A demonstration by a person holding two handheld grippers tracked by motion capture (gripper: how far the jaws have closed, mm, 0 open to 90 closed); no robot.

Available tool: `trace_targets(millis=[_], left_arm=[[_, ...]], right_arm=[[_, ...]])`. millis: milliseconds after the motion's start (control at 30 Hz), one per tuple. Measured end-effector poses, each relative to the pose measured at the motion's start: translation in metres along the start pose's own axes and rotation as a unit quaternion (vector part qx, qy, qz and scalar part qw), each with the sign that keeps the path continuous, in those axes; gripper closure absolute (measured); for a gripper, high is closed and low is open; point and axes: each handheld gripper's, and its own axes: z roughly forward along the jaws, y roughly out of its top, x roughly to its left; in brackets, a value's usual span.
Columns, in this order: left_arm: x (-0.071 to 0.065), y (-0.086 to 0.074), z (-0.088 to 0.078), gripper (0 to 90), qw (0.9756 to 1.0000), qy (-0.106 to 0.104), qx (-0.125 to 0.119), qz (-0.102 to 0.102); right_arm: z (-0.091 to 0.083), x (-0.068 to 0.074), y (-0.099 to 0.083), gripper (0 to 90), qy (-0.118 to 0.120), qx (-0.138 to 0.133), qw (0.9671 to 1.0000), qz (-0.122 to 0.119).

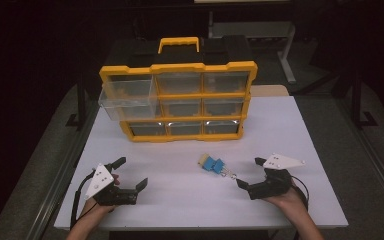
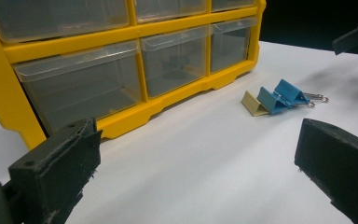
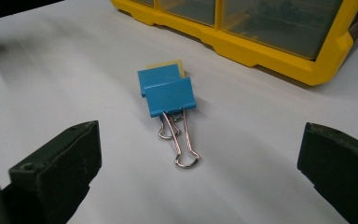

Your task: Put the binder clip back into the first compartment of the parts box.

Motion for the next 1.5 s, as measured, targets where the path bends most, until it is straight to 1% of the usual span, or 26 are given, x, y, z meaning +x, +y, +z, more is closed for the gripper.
trace_targets(millis=[100, 167, 233, 267, 300, 367, 400, 467, 500, 567, 600, 633, 700, 833, 867, 967, 1000, 1100, 1200, 1233, 1300, 1333, 1400, 1467, 1500], left_arm=[[0.001, 0.001, 0.0, 0.0, 1.0, -0.004, -0.001, 0.005], [0.0, 0.0, 0.001, 0.0, 1.0, -0.003, -0.002, 0.0], [0.002, 0.0, 0.001, 0.0, 1.0, -0.003, 0.0, 0.004], [0.002, 0.0, 0.001, 0.0, 1.0, -0.003, 0.0, 0.004], [0.002, 0.0, 0.0, 0.0, 1.0, -0.002, 0.002, -0.002], [0.001, 0.0, 0.001, 0.0, 1.0, -0.001, 0.001, 0.0], [0.001, -0.001, 0.001, 0.0, 1.0, 0.0, 0.003, 0.001], [0.001, -0.002, 0.001, 0.0, 1.0, 0.001, 0.006, -0.002], [0.002, -0.002, 0.002, 0.0, 1.0, 0.0, 0.007, 0.0], [0.001, -0.002, 0.002, 0.0, 1.0, 0.003, 0.005, -0.002], [0.002, -0.001, 0.001, 0.0, 1.0, 0.004, 0.006, -0.003], [0.002, -0.001, 0.001, 0.0, 0.9999, 0.006, 0.007, -0.005], [0.002, -0.001, 0.001, 0.0, 1.0, 0.006, 0.003, -0.007], [0.003, -0.001, 0.001, 0.0, 0.9999, 0.006, 0.004, -0.01], [0.003, -0.001, 0.001, 0.0, 0.9999, 0.008, 0.005, -0.01], [0.003, -0.001, 0.001, 0.0, 0.9999, 0.008, 0.005, -0.01], [0.004, 0.0, 0.001, 0.0, 0.9999, 0.006, 0.005, -0.007], [0.003, 0.0, 0.001, 0.0, 0.9999, 0.004, 0.002, -0.012], [0.002, 0.0, 0.001, 0.0, 0.9999, 0.003, 0.003, -0.013], [0.002, 0.0, 0.001, 0.0, 0.9999, 0.001, 0.002, -0.01], [0.002, 0.0, 0.001, 0.0, 0.9999, 0.001, 0.002, -0.013], [0.002, 0.0, 0.001, 0.0, 0.9999, 0.001, 0.0, -0.016], [0.002, 0.0, 0.001, 0.0, 0.9999, 0.0, 0.004, -0.016], [0.002, 0.0, 0.002, 0.0, 0.9999, 0.0, 0.003, -0.015], [0.001, 0.0, 0.002, 0.0, 0.9999, -0.003, 0.005, -0.01]], right_arm=[[0.0, 0.001, 0.001, 0.0, 0.005, -0.001, 1.0, -0.001], [0.0, 0.002, 0.002, 0.0, 0.008, 0.001, 1.0, -0.002], [0.001, 0.002, 0.003, 0.0, 0.016, 0.0, 0.9999, -0.002], [0.001, 0.002, 0.003, 0.0, 0.016, 0.0, 0.9999, -0.002], [0.001, 0.002, 0.006, 0.0, 0.021, 0.006, 0.9998, -0.002], [0.001, 0.001, 0.007, 0.0, 0.023, 0.005, 0.9997, -0.003], [0.002, 0.001, 0.01, 0.0, 0.025, 0.006, 0.9997, 0.0], [0.002, 0.001, 0.012, 0.0, 0.026, 0.005, 0.9996, 0.0], [0.004, 0.001, 0.014, 0.0, 0.029, 0.008, 0.9996, -0.004], [0.005, 0.002, 0.016, 0.0, 0.03, 0.009, 0.9995, -0.007], [0.007, 0.002, 0.02, 0.0, 0.033, 0.017, 0.9992, -0.014], [0.008, 0.002, 0.022, 0.0, 0.035, 0.021, 0.9991, -0.014], [0.01, 0.001, 0.025, 0.0, 0.04, 0.02, 0.9989, -0.016], [0.013, 0.001, 0.029, 0.0, 0.043, 0.025, 0.9986, -0.017], [0.015, 0.002, 0.032, 0.0, 0.045, 0.034, 0.9983, -0.016], [0.018, 0.003, 0.036, 0.0, 0.051, 0.039, 0.9978, -0.014], [0.018, 0.003, 0.036, 0.0, 0.051, 0.039, 0.9978, -0.014], [0.022, 0.002, 0.04, 0.0, 0.057, 0.041, 0.9974, -0.015], [0.025, 0.001, 0.043, 0.0, 0.057, 0.043, 0.9974, -0.012], [0.026, 0.001, 0.045, 0.0, 0.058, 0.044, 0.9973, -0.016], [0.026, 0.001, 0.046, 0.0, 0.059, 0.044, 0.9972, -0.015], [0.027, 0.001, 0.051, 0.0, 0.06, 0.046, 0.997, -0.016], [0.028, 0.001, 0.053, 0.0, 0.06, 0.047, 0.9969, -0.016], [0.029, 0.0, 0.055, 0.0, 0.064, 0.046, 0.9968, -0.017], [0.033, 0.0, 0.06, 0.0, 0.065, 0.049, 0.9965, -0.018]])
